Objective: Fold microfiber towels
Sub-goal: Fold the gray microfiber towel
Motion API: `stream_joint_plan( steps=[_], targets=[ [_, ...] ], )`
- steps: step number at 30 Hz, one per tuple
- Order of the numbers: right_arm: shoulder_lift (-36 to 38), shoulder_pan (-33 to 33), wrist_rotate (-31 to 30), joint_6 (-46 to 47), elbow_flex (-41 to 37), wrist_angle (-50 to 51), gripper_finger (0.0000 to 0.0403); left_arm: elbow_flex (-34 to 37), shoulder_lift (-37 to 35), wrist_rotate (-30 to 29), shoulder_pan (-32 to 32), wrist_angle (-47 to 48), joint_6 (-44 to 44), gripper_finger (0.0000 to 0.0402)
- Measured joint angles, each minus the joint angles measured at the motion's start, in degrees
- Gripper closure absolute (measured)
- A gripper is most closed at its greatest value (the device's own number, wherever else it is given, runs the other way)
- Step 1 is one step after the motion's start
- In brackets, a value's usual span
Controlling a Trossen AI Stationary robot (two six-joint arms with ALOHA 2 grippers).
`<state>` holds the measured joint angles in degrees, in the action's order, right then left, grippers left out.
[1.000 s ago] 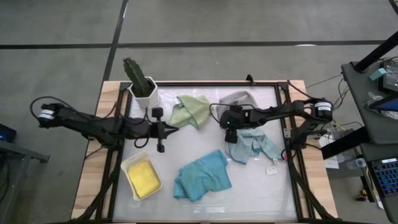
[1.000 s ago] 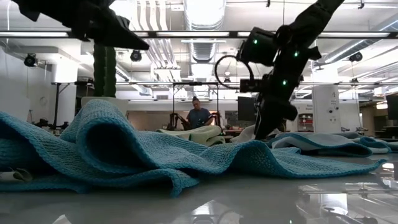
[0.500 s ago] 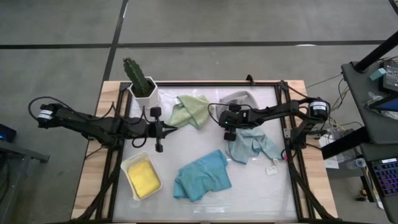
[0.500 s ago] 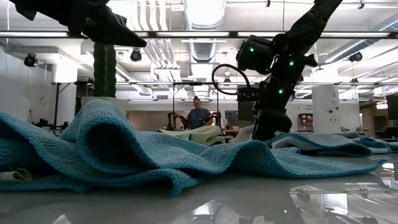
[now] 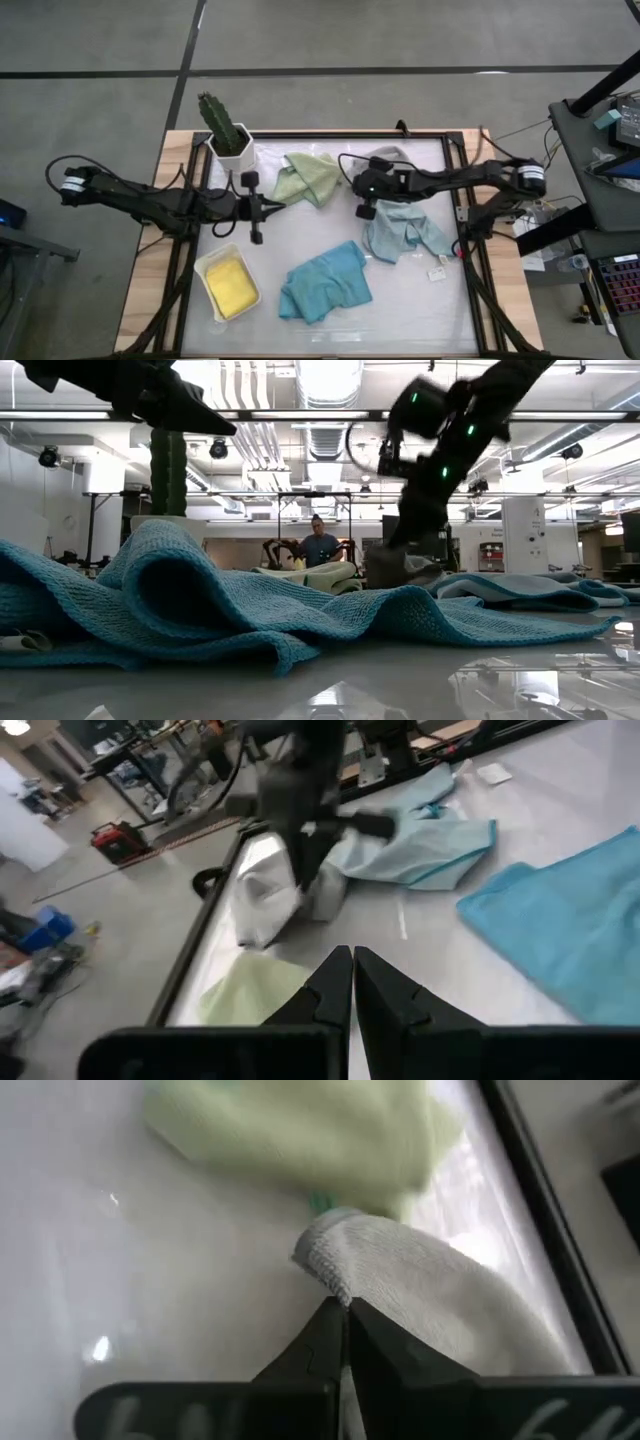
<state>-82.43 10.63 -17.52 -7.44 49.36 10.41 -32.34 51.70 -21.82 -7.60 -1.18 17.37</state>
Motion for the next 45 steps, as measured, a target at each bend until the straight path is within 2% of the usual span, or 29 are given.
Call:
stream_joint_plan(
  steps=[6, 9, 14, 18, 22, 25, 31, 38, 45],
  targets=[
    [9.01, -3.46, 3.84, 1.61, 0.00, -2.80, 0.0394, -0.02, 1.36, -1.20, 0.00, -2.21, 0.12, 0.0401],
    [13.50, -5.17, 5.90, 2.23, 0.00, -4.98, 0.0394, -0.02, 2.98, -1.05, 0.00, -5.25, 1.33, 0.0387],
    [19.36, -6.78, 8.81, 6.43, 0.03, -8.57, 0.0394, -0.02, 7.50, 0.56, 0.00, -15.38, 3.16, 0.0333],
    [21.59, -8.17, 15.13, 8.44, 0.04, -11.27, 0.0394, -0.02, 13.24, 0.58, 0.02, -25.51, 5.77, 0.0279],
    [21.97, -10.16, 15.71, 10.50, 0.04, -15.68, 0.0394, -0.24, 20.94, 0.73, 0.15, -39.37, 6.01, 0.0237],
    [21.78, -11.24, 15.73, 10.98, 0.04, -18.56, 0.0394, -1.53, 26.28, 0.76, 0.14, -45.91, 5.97, 0.0219],
    [21.14, -11.52, 15.70, 11.96, 0.04, -21.13, 0.0394, -4.50, 32.94, 0.45, 0.15, -52.44, 4.04, 0.0212],
    [21.14, -11.52, 12.51, 12.07, 0.04, -21.45, 0.0394, -8.05, 36.24, 3.86, 0.02, -52.40, 0.33, 0.0212],
    [21.14, -11.52, 9.53, 11.90, 0.04, -21.50, 0.0394, -9.90, 37.72, 3.00, 0.14, -52.37, -4.84, 0.0212]
  ],
)
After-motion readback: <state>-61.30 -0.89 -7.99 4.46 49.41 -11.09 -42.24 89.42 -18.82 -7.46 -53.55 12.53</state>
